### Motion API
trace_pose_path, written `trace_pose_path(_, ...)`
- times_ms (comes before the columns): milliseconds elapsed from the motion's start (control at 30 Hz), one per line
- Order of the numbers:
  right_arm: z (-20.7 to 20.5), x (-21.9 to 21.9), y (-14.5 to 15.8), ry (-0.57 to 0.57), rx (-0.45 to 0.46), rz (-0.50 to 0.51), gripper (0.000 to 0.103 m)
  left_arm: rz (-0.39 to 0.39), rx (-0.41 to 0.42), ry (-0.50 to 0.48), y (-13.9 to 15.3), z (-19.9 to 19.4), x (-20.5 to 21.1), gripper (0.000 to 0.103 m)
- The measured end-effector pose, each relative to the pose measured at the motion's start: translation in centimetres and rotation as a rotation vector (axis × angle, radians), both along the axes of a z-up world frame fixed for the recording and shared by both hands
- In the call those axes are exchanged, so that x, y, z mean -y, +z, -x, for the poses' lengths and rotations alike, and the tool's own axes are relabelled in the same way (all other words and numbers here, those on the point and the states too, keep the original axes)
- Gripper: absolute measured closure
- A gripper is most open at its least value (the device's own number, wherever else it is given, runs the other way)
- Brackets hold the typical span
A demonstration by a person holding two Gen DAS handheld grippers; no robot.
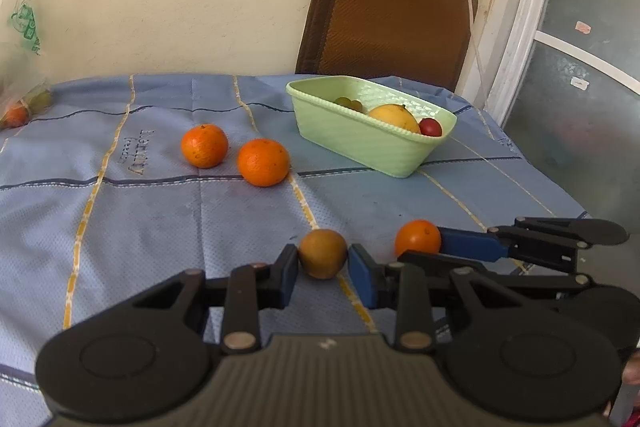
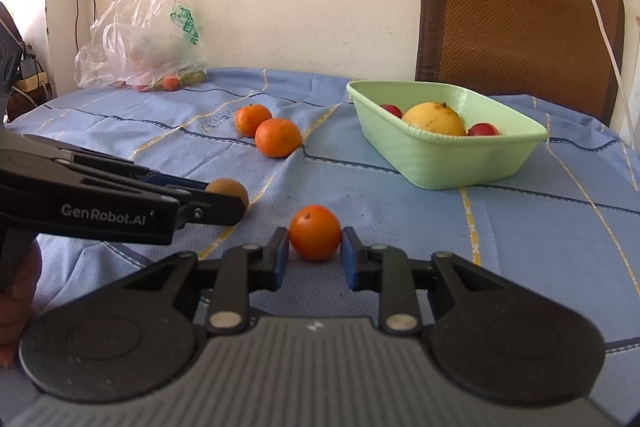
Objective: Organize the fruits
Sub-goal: 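Lift the kiwi and tangerine off the cloth toward the basket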
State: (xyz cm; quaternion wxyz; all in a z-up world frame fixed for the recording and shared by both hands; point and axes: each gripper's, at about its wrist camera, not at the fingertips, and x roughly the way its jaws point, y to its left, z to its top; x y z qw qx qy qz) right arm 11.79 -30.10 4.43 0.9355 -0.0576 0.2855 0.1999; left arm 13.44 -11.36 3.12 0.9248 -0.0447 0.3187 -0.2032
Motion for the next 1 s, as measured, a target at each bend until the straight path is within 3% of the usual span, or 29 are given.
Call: trace_pose_path(1000, 0.35, 0.58, 0.38, -0.028, 0.03, -0.03, 0.072, 0.049, -0.011, 0.014, 0.05, -0.31, -0.71, 0.074)
